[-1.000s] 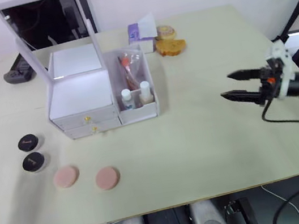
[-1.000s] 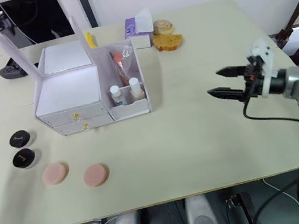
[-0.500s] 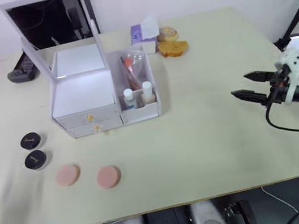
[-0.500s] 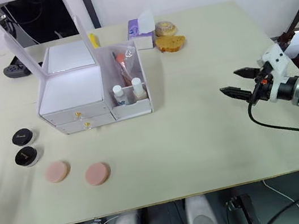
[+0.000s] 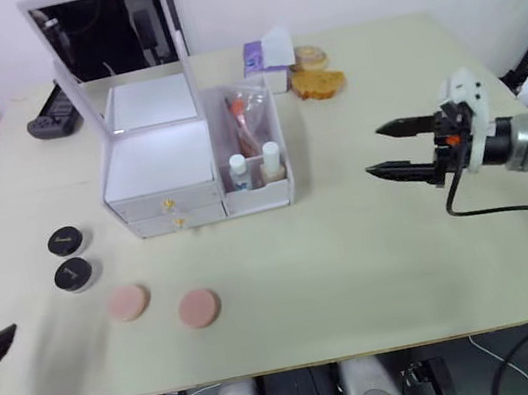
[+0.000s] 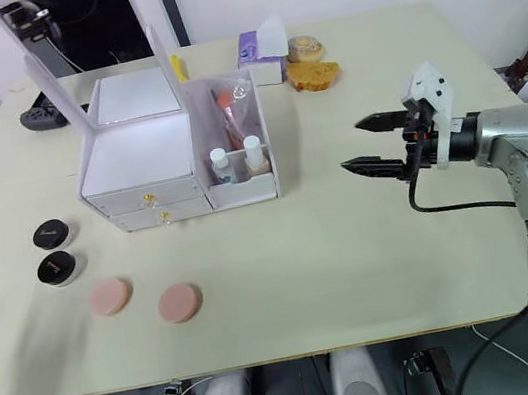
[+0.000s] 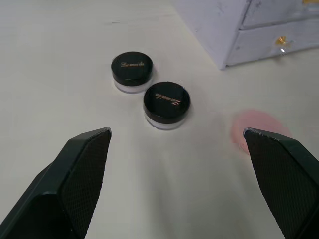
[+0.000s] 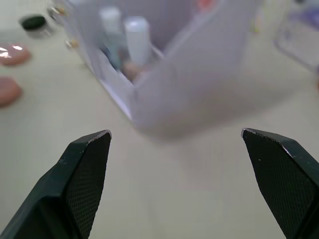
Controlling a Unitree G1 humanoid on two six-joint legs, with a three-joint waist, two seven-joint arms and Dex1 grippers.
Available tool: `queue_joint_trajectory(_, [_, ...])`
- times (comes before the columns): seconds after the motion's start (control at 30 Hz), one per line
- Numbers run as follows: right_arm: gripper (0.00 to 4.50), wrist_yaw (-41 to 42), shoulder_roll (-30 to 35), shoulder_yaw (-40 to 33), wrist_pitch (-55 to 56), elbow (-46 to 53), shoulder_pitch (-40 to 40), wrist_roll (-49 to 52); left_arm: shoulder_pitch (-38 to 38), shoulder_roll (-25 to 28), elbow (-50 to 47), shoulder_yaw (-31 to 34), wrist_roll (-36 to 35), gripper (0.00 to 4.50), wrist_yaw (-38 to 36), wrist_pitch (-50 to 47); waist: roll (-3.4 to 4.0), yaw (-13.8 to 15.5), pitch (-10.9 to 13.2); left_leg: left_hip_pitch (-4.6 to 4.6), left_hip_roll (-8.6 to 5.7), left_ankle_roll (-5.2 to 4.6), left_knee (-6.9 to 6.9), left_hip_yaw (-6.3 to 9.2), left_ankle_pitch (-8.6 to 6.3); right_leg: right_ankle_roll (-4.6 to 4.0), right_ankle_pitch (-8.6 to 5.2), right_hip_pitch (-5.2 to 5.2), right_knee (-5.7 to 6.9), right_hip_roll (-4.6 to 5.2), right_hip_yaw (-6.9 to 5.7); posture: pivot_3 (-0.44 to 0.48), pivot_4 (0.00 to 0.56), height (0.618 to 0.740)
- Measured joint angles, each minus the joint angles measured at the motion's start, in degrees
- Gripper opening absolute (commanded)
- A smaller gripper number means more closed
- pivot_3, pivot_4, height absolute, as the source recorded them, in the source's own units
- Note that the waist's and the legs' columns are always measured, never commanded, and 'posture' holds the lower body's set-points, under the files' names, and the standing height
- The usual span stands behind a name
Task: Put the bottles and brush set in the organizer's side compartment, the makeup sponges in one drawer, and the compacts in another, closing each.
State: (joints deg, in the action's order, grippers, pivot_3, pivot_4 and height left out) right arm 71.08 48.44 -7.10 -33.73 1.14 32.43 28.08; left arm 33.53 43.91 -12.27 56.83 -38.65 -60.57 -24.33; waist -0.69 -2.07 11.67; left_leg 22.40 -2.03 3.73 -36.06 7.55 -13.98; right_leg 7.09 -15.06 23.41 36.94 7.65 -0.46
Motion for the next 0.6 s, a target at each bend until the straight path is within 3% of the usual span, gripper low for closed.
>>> queue_joint_trajectory(0.17, [4.44, 4.7, -0.4, 4.4, -1.6, 3.9, 0.9, 3.2, 1.5, 0.5, -6.8, -2.1, 1.7, 4.47, -2.1, 2.1, 0.0, 1.2, 0.0, -0.01, 0.01, 0.0, 0.01, -0.03, 0.0, -0.05, 0.0, 0.02, 0.0, -0.03, 0.0, 0.0, 0.15, 0.74])
queue_joint_trajectory(0.4, [4.44, 1.0, -4.9, 7.9, -6.7, 11.6, 1.3, 7.2, -2.8, 2.9, -16.2, -4.5, -8.5, 4.47, -2.2, -5.5, -0.02, 1.3, 0.0, 0.06, 0.0, -0.01, 0.02, -0.02, -0.01, -0.05, 0.02, 0.05, -0.07, -0.03, 0.02, 0.0, 0.15, 0.74])
queue_joint_trajectory(0.53, [4.44, -4.0, -7.0, 8.0, -9.1, 16.1, 1.3, 8.2, -7.7, 2.3, -20.3, -7.8, -11.6, 4.47, 5.5, -9.5, -0.03, 1.2, 0.0, 0.01, 0.02, -0.03, -0.01, -0.01, -0.01, -0.04, 0.05, 0.03, -0.02, -0.08, 0.02, 0.0, 0.15, 0.74])
queue_joint_trajectory(0.6, [4.44, -7.9, -9.5, 8.4, -9.1, 18.2, 1.3, 8.1, -11.2, -1.1, -23.8, -10.7, -12.3, 4.47, 13.3, -10.8, -0.03, 1.1, 0.0, -0.01, 0.02, -0.02, -0.05, -0.02, -0.01, 0.1, 0.15, 0.03, 0.02, -0.08, 0.06, 0.0, 0.15, 0.74])
